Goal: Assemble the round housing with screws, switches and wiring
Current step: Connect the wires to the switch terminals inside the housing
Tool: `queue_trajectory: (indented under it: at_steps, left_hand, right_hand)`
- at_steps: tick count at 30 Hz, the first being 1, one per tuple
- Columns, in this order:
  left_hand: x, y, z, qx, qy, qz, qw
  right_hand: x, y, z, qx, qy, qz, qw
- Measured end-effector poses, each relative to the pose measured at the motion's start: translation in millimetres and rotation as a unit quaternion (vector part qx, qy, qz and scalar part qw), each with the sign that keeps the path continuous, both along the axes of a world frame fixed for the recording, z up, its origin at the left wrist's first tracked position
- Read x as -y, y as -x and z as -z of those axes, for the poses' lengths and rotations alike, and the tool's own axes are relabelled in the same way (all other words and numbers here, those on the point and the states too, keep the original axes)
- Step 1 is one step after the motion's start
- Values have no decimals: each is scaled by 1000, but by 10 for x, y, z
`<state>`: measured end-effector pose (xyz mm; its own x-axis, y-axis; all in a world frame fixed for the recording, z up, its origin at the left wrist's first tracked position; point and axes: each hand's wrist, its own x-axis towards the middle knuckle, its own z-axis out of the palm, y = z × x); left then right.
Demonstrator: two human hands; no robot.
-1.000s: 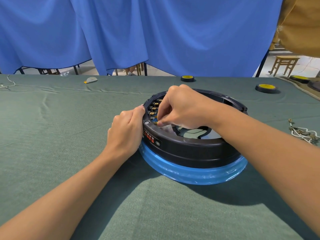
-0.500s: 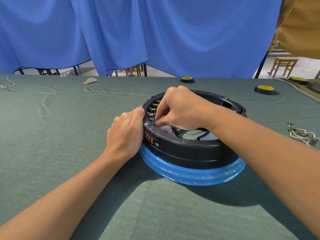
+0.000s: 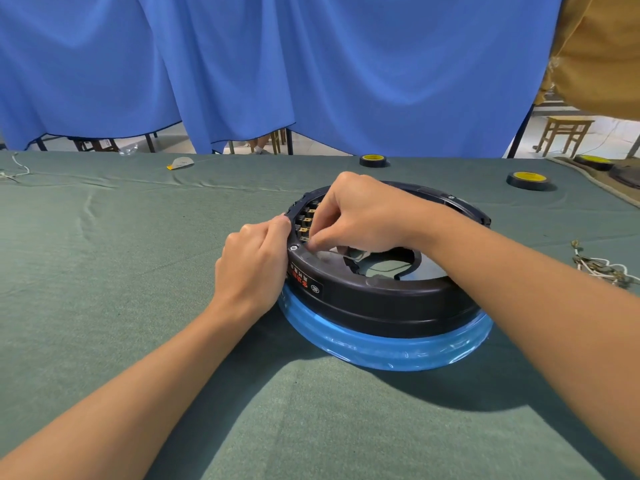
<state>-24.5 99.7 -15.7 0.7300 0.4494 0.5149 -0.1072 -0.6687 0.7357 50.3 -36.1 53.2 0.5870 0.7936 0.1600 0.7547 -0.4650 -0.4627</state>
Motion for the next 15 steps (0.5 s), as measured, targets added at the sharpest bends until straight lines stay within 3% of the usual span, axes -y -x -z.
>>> queue_trajectory:
  at_steps: [4,8,15]
  left_hand:
    - [-8,-11,-10,7,10,-10,1000]
    - [-7,-12,-4,27,23,6,999]
    - [-21,-27,17,32,23,-5,999]
  right_hand:
    - [53,-64,-2,58,-64,19,996]
    - [8,-72,63,108,21,28,994]
    - [-56,-44,87,206,73,34,975]
